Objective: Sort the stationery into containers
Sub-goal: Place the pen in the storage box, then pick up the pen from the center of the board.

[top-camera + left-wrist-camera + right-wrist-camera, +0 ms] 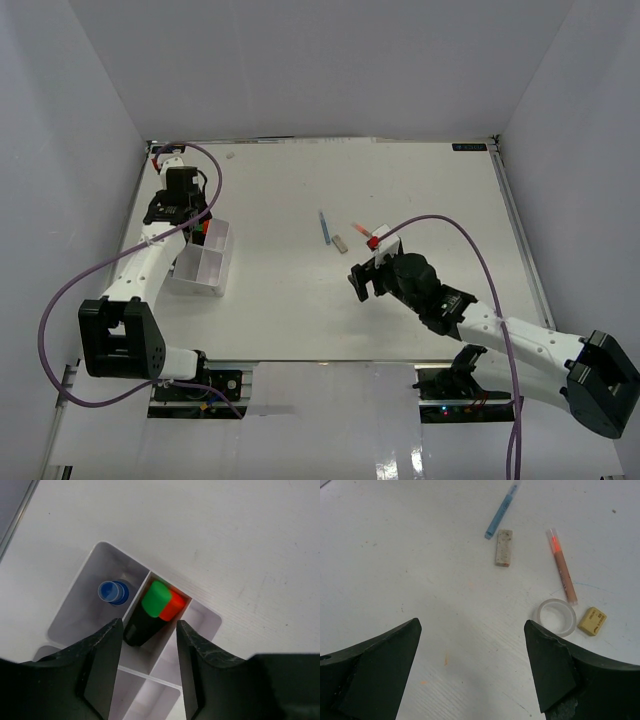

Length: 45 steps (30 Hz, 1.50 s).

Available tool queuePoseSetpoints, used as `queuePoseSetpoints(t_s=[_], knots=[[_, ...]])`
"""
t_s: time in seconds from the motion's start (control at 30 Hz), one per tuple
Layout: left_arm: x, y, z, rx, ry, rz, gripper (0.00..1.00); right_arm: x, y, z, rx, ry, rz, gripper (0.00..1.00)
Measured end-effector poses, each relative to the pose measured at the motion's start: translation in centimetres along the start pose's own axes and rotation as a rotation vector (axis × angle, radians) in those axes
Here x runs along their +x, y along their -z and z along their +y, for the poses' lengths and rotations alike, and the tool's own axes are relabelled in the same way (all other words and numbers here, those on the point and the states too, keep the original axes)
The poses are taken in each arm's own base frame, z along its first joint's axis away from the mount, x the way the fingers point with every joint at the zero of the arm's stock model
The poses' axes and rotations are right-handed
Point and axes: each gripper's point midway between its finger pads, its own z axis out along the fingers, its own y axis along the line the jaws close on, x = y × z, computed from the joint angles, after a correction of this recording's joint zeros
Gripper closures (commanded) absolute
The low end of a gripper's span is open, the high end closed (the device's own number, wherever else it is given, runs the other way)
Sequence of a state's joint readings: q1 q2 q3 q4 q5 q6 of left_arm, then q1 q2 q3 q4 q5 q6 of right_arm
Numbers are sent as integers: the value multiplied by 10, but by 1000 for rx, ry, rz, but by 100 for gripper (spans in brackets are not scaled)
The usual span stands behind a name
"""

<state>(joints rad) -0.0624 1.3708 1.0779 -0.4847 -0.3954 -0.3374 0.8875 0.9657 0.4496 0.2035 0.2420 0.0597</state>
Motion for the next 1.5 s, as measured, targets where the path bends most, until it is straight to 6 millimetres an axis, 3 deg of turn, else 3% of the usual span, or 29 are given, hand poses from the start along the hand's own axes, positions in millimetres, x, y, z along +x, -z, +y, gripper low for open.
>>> queuePoseSetpoints(t_s=[0.23, 0.43, 0.67, 0.83, 1.0, 1.2, 1.37, 1.43, 1.5], knots=[[1, 6, -4, 35, 1, 9, 26, 1, -18, -11, 53, 1, 75, 8], [-1, 30, -15, 137, 18, 26, 4, -16, -46, -19, 91, -12, 121, 0], [-17, 85, -30, 333, 54, -15, 2, -25, -101, -14, 101, -11, 208, 15], [-13, 114, -38, 446, 57, -8, 2, -10, -141, -9, 105, -16, 291, 28], [5, 128, -45, 530, 50, 37, 2, 11, -174, -13, 124, -24, 370, 37], [21, 136, -53, 600, 46, 102, 2, 33, -195, -24, 167, -54, 427, 49], [24, 143, -57, 640, 50, 116, 2, 33, -204, -28, 187, -80, 418, 59], [24, 146, -59, 655, 52, 121, 2, 34, -207, -30, 192, -85, 415, 70], [25, 148, -62, 671, 57, 130, 2, 35, -208, -32, 196, -86, 414, 91]])
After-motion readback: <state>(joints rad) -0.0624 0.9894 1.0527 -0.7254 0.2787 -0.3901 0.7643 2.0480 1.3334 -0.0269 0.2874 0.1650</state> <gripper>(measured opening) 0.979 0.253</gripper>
